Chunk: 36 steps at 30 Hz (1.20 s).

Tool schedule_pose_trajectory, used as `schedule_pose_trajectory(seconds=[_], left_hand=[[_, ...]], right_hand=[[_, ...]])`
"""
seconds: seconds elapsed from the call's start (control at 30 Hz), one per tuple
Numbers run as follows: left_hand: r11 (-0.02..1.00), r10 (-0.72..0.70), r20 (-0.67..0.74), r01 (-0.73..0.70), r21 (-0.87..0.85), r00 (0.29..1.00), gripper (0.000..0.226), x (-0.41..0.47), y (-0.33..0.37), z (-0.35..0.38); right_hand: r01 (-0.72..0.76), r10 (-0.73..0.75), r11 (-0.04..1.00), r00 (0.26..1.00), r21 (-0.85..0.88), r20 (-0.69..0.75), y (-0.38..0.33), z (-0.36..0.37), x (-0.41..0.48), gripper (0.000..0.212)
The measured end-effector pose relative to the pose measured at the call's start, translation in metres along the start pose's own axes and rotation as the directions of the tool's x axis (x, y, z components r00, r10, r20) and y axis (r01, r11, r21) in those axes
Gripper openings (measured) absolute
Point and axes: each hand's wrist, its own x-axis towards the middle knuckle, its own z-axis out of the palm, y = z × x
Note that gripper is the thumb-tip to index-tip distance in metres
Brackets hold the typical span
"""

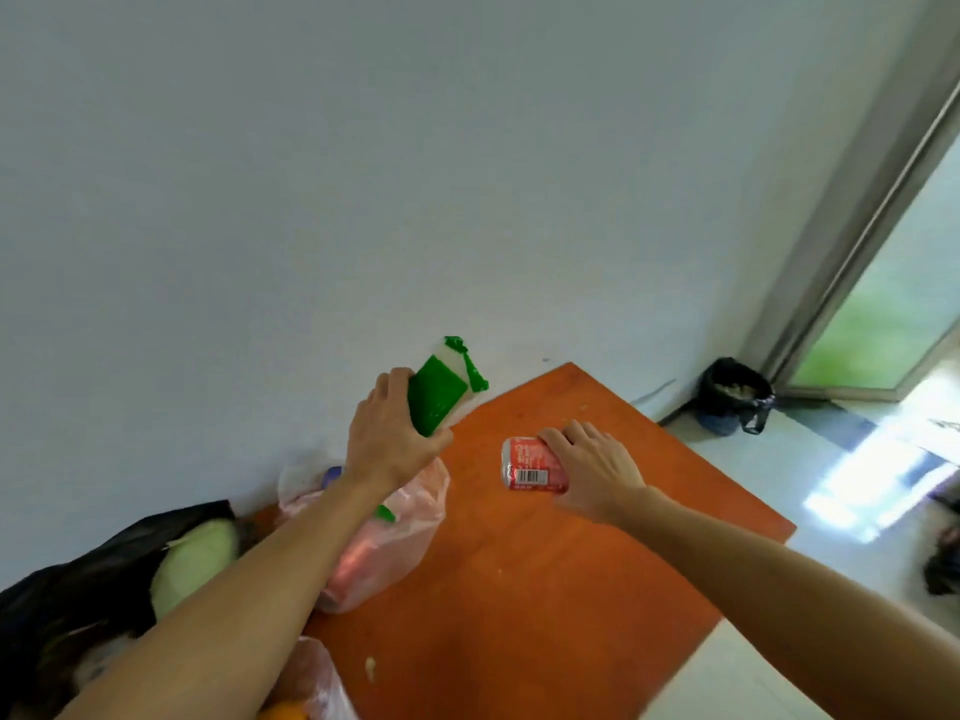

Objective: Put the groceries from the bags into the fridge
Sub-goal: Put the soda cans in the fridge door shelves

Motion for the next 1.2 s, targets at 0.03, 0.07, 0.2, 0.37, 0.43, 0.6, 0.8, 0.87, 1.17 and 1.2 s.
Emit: schedule_pose_trajectory(seconds=[0.03, 0.07, 0.2, 0.37, 0.43, 0.6, 0.8, 0.87, 1.17, 1.2], left_hand=[[0.999, 0.039, 0.029, -0.039, -0.001, 0.999, 0.068, -0.003, 0.018, 0.007], [0.996, 0.084, 0.055, -0.084, 0.000, 0.995, 0.068, -0.005, 0.037, 0.015], [0.957, 0.289, 0.121, -0.287, -0.038, 0.949, 0.069, -0.020, 0.123, 0.051], [0.870, 0.492, 0.153, -0.480, -0.111, 0.857, 0.065, -0.055, 0.250, 0.104], [0.833, 0.550, 0.158, -0.525, -0.174, 0.820, 0.063, -0.078, 0.307, 0.127], [0.781, 0.602, 0.223, -0.508, -0.362, 0.767, 0.066, -0.152, 0.452, 0.195], [0.756, 0.613, 0.301, -0.431, -0.493, 0.730, 0.055, -0.244, 0.600, 0.252], [0.745, 0.641, 0.311, -0.473, -0.469, 0.702, 0.059, -0.261, 0.641, 0.271], [0.598, 0.785, 0.288, -0.550, -0.582, 0.548, 0.064, -0.280, 0.813, 0.392], [0.579, 0.798, 0.280, -0.550, -0.601, 0.534, 0.064, -0.278, 0.833, 0.407]], right_hand=[[-0.038, 0.038, 0.999, 0.999, -0.018, -0.007, 0.014, -0.006, -0.021, 0.082], [-0.078, 0.077, 0.996, 0.997, -0.035, -0.012, 0.027, -0.013, -0.042, 0.081], [-0.282, 0.280, 0.958, 0.959, -0.050, -0.036, 0.089, -0.040, -0.133, 0.081], [-0.535, 0.534, 0.845, 0.841, 0.003, -0.084, 0.162, -0.076, -0.264, 0.073], [-0.621, 0.620, 0.784, 0.780, 0.013, -0.080, 0.191, -0.085, -0.325, 0.072], [-0.782, 0.784, 0.620, 0.619, 0.059, -0.042, 0.261, -0.099, -0.486, 0.068], [-0.897, 0.896, 0.442, 0.440, 0.027, -0.052, 0.332, -0.113, -0.644, 0.070], [-0.921, 0.920, 0.388, 0.385, 0.030, -0.069, 0.357, -0.114, -0.681, 0.070], [-0.974, 0.969, 0.225, 0.222, 0.019, -0.105, 0.488, -0.093, -0.781, 0.079], [-0.980, 0.974, 0.199, 0.196, 0.016, -0.111, 0.508, -0.092, -0.787, 0.079]])
